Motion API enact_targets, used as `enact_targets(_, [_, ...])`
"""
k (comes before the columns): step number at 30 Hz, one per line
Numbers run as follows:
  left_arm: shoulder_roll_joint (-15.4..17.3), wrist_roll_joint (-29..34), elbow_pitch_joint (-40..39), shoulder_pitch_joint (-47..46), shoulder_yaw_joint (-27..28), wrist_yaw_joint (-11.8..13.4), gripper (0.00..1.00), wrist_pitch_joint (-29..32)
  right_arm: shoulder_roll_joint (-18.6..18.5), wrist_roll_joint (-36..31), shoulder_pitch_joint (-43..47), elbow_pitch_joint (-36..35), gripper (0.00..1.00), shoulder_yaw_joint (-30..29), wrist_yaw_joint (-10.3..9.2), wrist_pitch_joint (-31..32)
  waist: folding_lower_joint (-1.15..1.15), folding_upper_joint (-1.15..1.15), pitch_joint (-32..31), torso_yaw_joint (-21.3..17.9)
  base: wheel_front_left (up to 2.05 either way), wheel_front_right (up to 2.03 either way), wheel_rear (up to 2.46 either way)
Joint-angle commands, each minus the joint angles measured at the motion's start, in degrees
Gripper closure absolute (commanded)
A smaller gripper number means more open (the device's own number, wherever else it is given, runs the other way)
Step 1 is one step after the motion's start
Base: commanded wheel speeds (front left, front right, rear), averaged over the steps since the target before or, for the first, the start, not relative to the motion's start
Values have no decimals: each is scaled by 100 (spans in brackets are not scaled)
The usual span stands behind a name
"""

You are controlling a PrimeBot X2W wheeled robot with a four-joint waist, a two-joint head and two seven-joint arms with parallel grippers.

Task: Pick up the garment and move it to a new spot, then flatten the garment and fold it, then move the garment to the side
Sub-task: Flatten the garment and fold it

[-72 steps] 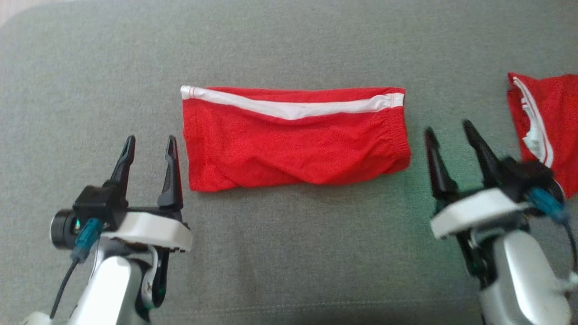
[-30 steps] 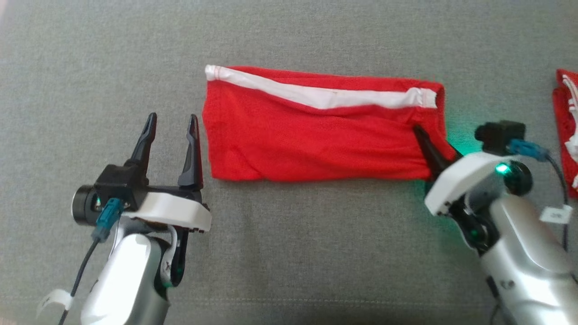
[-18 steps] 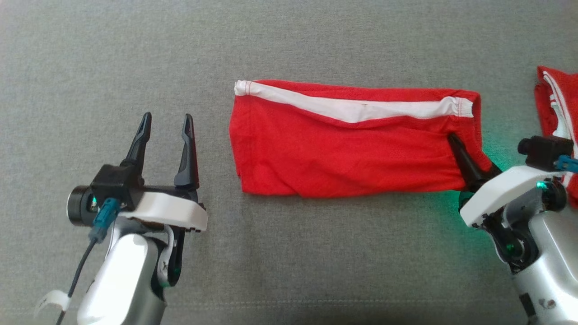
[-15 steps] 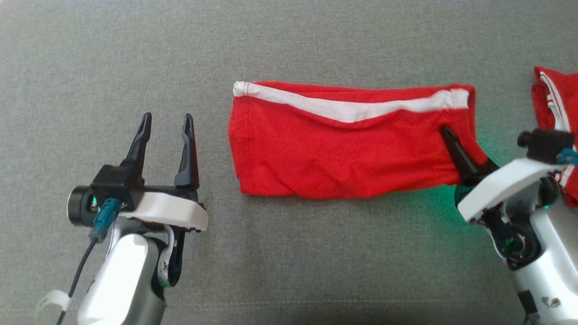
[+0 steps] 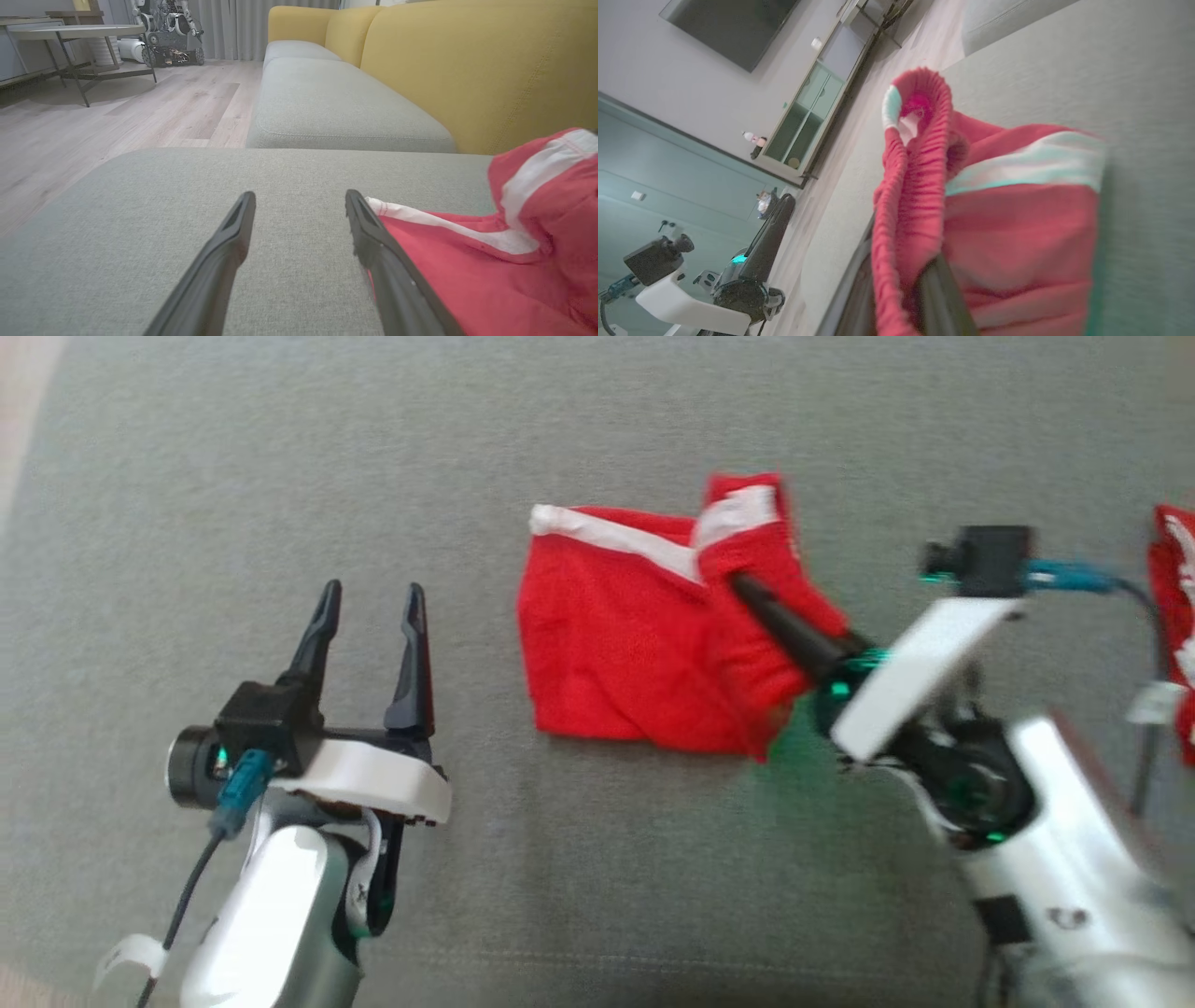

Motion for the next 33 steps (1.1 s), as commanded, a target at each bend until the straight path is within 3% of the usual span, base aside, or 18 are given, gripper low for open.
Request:
enact_targets(1, [46, -39, -145, -181, 157, -1, 0, -38, 179, -14, -246, -7, 100, 240, -5, 25, 0, 0, 28, 185, 0, 0, 0])
enact_targets(6, [-26, -66, -71, -206, 106, -28, 0, -74, 481, -197, -575, 617, 100, 683, -5, -249, 0, 0, 74, 462, 0, 0, 0])
enact_targets(12, [-68, -70, -36, -230, 88, -33, 0, -111, 511, -442, -924, 1199, 98, 1105, -5, -1033, 0, 0, 167, 576, 0, 0, 0])
enact_targets(13, [-71, -72, -28, -235, 92, -33, 0, -117, 528, -422, -974, 1285, 73, 1165, -5, -1150, 0, 0, 183, 574, 0, 0, 0])
enact_targets(14, [-71, -72, -28, -235, 92, -33, 0, -117, 528, -422, -974, 1285, 73, 1165, -5, -1150, 0, 0, 183, 574, 0, 0, 0])
enact_targets(15, [-74, -74, -19, -241, 98, -32, 0, -122, 523, -446, -1032, 1384, 31, 1234, -5, -1261, 0, 0, 194, 566, 0, 0, 0])
enact_targets(16, [-77, -76, -9, -249, 102, -31, 0, -127, 524, -454, -1083, 1469, 0, 1313, -5, -1359, 0, 0, 204, 556, 0, 0, 0])
enact_targets(21, [-78, -72, 25, -299, 122, -37, 0, -145, 467, -438, -1287, 1627, 0, 1693, -5, -1925, 0, 0, 230, 473, 0, 0, 0])
enact_targets(26, [-41, -55, 25, -292, 150, -21, 0, -156, 168, -613, -1425, 1471, 0, 1872, -5, -2773, 0, 0, 209, 330, 0, 0, 0])
enact_targets(33, [55, -56, 2, -206, 215, 45, 0, -156, -326, -1472, -1175, 1623, 0, 1008, -5, -3902, 0, 0, 88, 39, 0, 0, 0])
